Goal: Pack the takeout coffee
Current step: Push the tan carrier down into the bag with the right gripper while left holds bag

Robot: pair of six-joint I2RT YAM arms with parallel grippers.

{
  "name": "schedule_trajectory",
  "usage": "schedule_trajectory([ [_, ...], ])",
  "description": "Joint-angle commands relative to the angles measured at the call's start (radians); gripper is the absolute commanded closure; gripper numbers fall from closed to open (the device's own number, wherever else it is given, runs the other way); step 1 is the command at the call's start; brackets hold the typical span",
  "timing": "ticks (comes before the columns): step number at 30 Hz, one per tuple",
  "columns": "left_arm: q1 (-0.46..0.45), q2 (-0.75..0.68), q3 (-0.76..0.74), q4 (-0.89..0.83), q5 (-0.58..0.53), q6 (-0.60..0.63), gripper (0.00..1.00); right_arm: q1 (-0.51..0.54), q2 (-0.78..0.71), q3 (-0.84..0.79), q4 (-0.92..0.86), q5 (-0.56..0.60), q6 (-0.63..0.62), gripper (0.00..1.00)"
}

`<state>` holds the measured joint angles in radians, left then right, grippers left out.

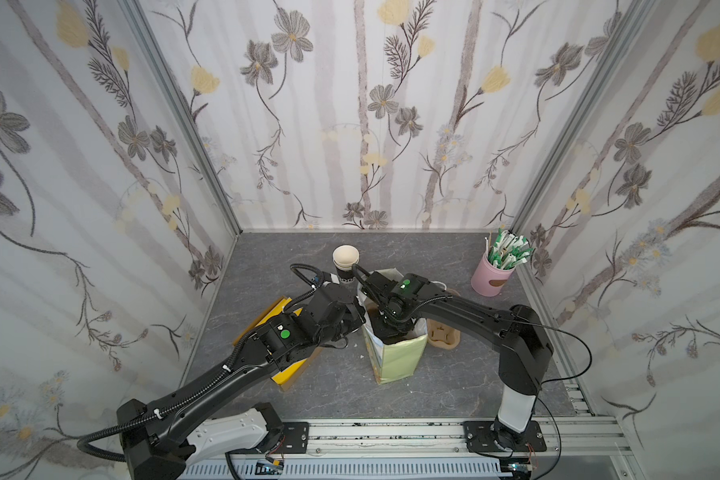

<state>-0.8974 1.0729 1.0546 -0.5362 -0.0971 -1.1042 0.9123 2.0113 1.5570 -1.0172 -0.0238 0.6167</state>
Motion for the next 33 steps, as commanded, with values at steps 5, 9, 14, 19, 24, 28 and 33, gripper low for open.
schedule_trajectory([
  [5,0.002,-0.021,-0.007,-0.002,-0.001,-0.018,1.00,0.002,0.022,-0.023,0.045,-0.005,0.001,0.69],
  [9,0.002,-0.037,-0.012,-0.004,-0.004,-0.019,1.00,0.003,0.031,-0.036,0.059,-0.010,-0.001,0.69],
  [14,0.002,-0.049,-0.021,-0.004,-0.004,-0.021,1.00,0.004,0.040,-0.053,0.071,-0.012,-0.002,0.69],
  [19,0.005,-0.051,-0.033,-0.004,-0.006,-0.019,1.00,0.007,0.037,-0.082,0.091,-0.017,-0.008,0.68],
  [24,0.005,-0.051,-0.045,-0.003,-0.011,-0.020,1.00,0.010,0.035,-0.120,0.115,-0.020,-0.016,0.68],
  [28,0.006,-0.056,-0.042,-0.004,-0.018,-0.023,1.00,0.011,0.038,-0.148,0.136,-0.025,-0.017,0.68],
  [33,0.005,-0.054,-0.034,-0.004,-0.018,-0.023,1.00,0.011,0.044,-0.167,0.156,-0.030,-0.022,0.68],
])
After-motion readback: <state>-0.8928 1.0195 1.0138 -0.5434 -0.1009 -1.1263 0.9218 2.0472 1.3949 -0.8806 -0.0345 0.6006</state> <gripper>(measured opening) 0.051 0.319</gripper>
